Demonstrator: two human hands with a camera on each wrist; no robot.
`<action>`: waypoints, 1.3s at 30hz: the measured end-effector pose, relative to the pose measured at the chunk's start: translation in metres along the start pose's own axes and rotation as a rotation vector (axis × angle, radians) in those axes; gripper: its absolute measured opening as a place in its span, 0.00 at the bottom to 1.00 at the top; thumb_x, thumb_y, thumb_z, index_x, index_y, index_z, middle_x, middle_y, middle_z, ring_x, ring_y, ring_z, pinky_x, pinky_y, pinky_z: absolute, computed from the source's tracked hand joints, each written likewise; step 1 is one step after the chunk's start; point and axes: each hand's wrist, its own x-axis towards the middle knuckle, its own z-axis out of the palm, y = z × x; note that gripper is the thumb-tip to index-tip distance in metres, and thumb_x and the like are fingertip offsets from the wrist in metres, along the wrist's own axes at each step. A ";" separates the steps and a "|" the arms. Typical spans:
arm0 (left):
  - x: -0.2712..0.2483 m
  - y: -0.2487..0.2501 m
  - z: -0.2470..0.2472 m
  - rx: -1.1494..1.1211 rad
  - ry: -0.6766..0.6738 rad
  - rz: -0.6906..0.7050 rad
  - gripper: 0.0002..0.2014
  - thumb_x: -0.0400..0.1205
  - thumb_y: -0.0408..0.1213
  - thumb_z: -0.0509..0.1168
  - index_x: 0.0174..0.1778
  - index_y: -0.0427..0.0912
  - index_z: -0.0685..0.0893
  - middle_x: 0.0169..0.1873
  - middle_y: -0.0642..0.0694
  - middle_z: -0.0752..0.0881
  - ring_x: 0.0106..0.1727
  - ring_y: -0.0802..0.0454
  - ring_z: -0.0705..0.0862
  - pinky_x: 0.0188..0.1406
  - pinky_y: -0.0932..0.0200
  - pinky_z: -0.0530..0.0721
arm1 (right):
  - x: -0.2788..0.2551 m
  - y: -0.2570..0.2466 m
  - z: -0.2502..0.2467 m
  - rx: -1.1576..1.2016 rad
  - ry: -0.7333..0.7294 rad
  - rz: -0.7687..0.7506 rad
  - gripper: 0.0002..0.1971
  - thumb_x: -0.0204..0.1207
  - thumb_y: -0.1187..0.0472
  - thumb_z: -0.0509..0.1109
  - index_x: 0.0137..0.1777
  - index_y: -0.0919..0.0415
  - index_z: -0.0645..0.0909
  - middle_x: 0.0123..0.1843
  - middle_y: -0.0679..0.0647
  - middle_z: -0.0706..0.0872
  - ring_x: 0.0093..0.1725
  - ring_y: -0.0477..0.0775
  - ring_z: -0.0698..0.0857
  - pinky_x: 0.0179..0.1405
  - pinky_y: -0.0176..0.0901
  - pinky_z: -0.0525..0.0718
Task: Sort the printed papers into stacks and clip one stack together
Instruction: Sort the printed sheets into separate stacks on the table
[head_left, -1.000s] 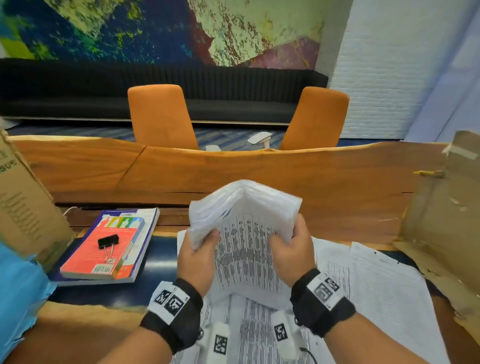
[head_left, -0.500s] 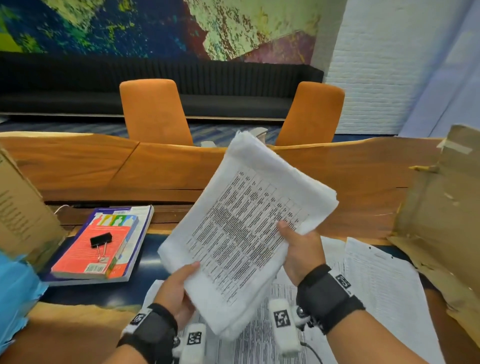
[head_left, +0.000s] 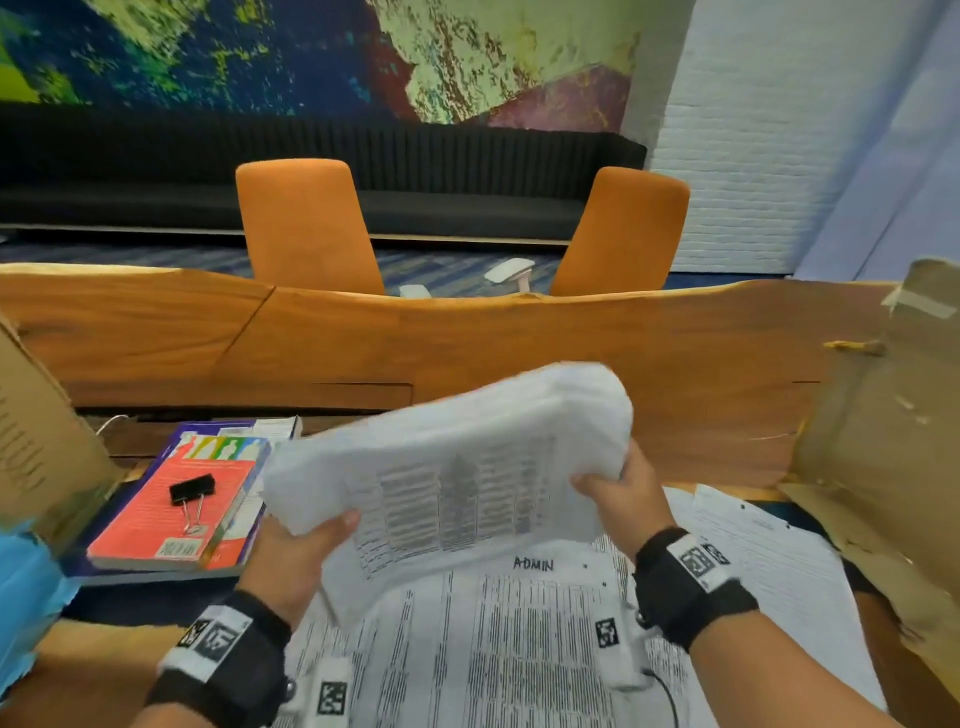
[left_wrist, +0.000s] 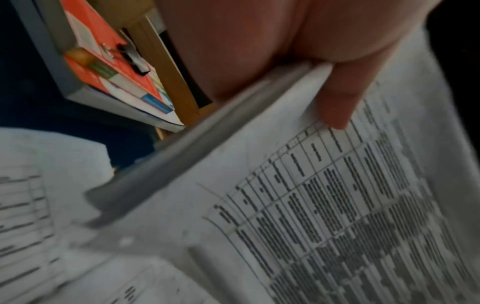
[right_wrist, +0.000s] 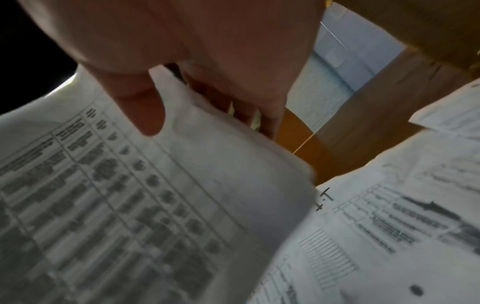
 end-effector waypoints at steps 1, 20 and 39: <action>-0.001 -0.004 0.001 0.017 -0.042 0.009 0.19 0.68 0.24 0.76 0.54 0.42 0.86 0.47 0.45 0.93 0.48 0.48 0.91 0.43 0.53 0.87 | 0.002 0.004 0.001 0.042 0.057 0.011 0.21 0.70 0.72 0.72 0.61 0.53 0.81 0.53 0.54 0.89 0.53 0.53 0.87 0.47 0.52 0.86; -0.021 -0.070 -0.005 0.285 0.048 -0.191 0.14 0.58 0.29 0.67 0.38 0.40 0.90 0.33 0.47 0.93 0.44 0.42 0.88 0.49 0.48 0.83 | -0.059 -0.051 0.036 -1.120 -0.295 -0.428 0.50 0.68 0.67 0.62 0.86 0.49 0.39 0.88 0.48 0.38 0.86 0.59 0.32 0.85 0.63 0.37; -0.009 -0.021 -0.028 0.221 0.084 -0.063 0.13 0.78 0.40 0.73 0.57 0.44 0.85 0.47 0.47 0.91 0.54 0.47 0.87 0.55 0.49 0.83 | -0.016 -0.109 0.019 -0.808 -0.489 -0.352 0.10 0.79 0.66 0.66 0.38 0.53 0.76 0.32 0.46 0.79 0.30 0.48 0.76 0.28 0.44 0.71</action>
